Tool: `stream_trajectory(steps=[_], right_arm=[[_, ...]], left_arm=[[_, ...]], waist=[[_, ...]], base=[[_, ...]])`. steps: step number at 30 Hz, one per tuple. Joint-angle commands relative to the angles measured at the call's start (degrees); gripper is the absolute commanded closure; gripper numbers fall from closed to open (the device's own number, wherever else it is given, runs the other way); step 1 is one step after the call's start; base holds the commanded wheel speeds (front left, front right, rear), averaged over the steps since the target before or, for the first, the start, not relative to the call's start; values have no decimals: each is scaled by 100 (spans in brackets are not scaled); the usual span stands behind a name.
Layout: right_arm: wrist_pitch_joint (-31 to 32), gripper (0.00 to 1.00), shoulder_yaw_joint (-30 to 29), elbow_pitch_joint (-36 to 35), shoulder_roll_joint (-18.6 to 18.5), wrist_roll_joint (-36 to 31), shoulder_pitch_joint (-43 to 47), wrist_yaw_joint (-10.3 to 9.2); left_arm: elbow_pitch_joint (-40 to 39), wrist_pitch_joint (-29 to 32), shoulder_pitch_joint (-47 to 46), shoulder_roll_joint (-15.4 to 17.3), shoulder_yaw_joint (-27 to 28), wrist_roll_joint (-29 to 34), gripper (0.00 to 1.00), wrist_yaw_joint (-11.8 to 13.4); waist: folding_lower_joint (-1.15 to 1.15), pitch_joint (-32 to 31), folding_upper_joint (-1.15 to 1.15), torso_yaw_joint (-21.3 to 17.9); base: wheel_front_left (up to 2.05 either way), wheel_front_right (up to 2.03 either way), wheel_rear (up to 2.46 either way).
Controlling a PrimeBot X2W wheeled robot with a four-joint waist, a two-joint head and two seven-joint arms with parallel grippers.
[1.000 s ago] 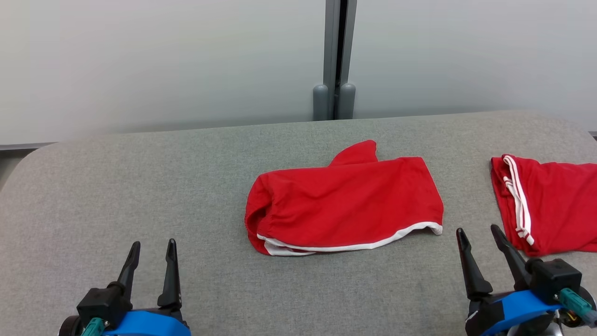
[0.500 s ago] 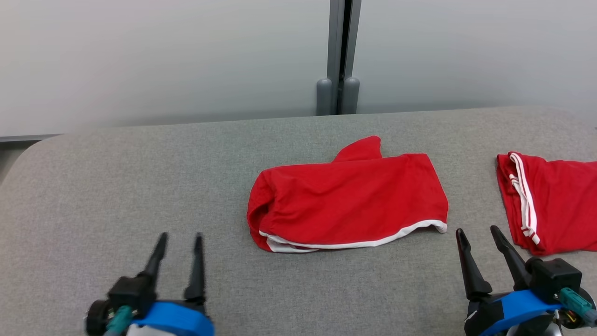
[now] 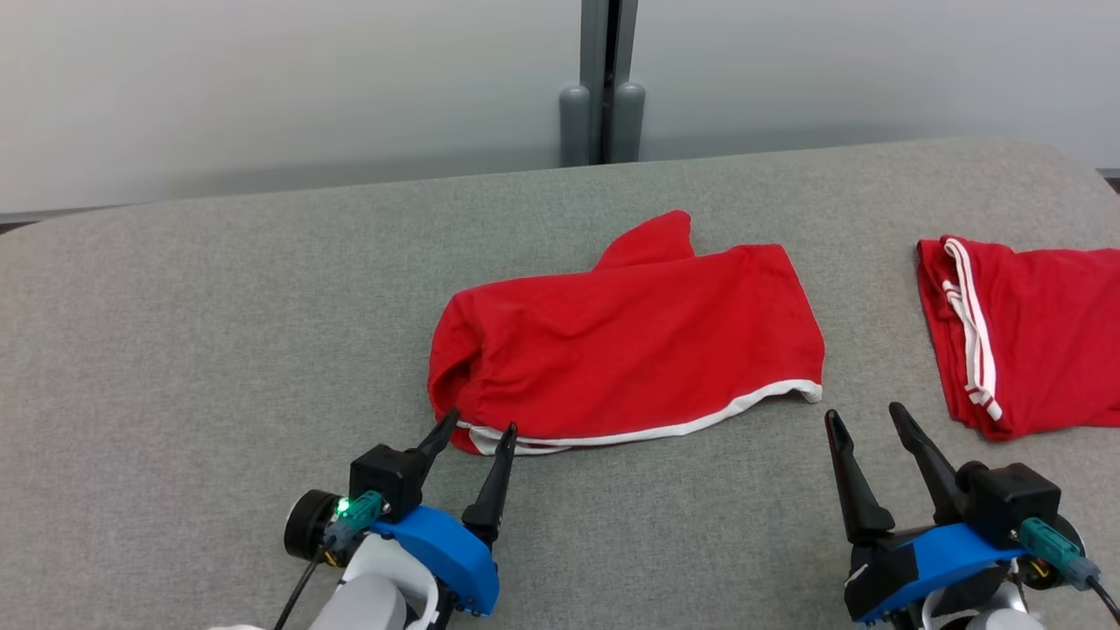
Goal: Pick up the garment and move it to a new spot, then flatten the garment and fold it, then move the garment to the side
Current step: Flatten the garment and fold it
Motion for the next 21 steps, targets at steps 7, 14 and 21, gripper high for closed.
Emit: stream_trajectory(steps=[7,14,21], right_arm=[[42,0,26,327,-21,-38,-334,1],[133,0,49,912,-27,37,-790,1],[341,0,-262,1790,70,48,-1397,2]], left_arm=[[540,-146,-437,52,76,-130,0,-12],[758,-237,-581,89,14,-156,79,-8],[771,-287,-691,97,-235,-235,100,-33]], waist=[[-1,213,0,-99],[-1,379,0,-61],[-1,545,0,-6]], base=[[0,0,0],[0,0,0],[0,0,0]])
